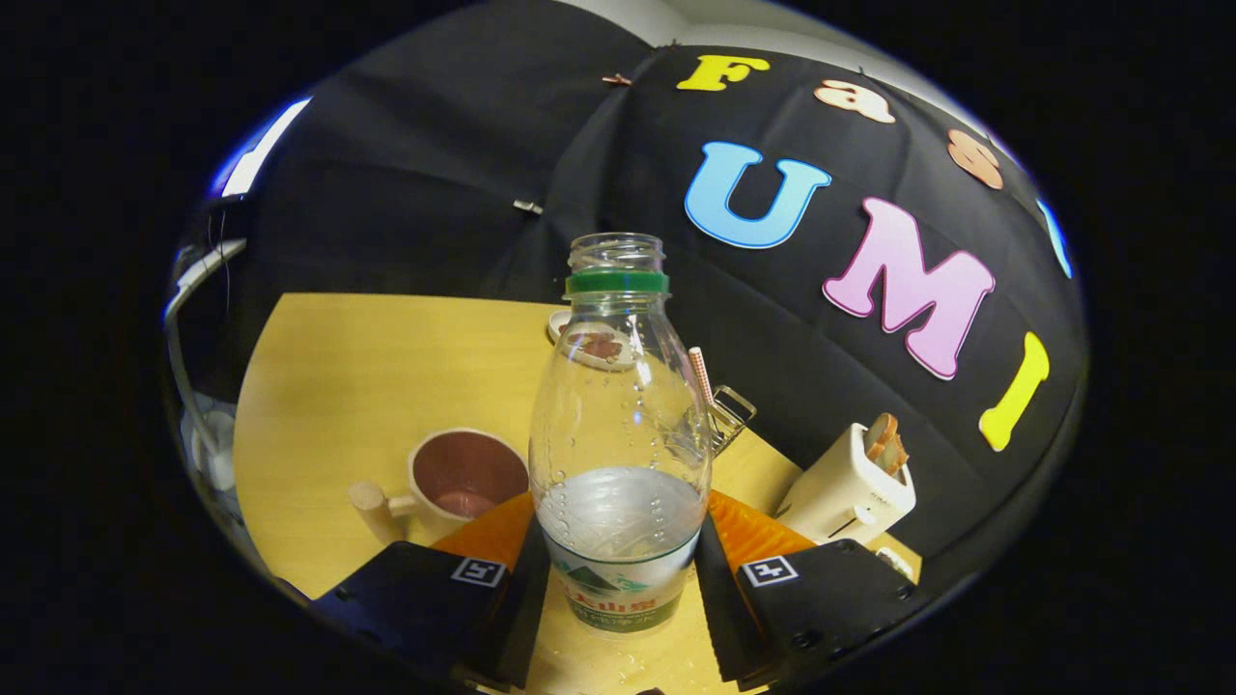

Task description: Take the bottle from table, then pour the juice into the cup, finally place the bottle on the coaster

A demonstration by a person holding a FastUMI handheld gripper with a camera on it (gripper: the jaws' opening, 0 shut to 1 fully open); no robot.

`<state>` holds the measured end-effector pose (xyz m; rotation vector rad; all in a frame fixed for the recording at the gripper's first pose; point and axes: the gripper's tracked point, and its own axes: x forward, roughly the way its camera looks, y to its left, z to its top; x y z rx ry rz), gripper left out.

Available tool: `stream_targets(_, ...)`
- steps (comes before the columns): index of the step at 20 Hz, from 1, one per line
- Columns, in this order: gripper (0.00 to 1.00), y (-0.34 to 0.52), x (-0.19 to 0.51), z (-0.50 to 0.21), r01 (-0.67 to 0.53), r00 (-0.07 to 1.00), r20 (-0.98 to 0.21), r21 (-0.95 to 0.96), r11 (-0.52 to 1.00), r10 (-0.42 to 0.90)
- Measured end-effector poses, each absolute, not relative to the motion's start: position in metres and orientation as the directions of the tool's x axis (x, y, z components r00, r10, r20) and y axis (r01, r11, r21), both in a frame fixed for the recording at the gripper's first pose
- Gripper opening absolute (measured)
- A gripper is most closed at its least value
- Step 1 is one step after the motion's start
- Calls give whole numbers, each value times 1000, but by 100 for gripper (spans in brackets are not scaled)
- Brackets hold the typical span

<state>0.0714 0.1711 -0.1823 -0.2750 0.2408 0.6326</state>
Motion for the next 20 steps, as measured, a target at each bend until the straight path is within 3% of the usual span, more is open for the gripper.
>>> stream_targets(11,73,140,152,-150,-510,849,-141,39,859,510)
stream_targets(20,75,147,190,-202,-469,858,-167,128,874,485)
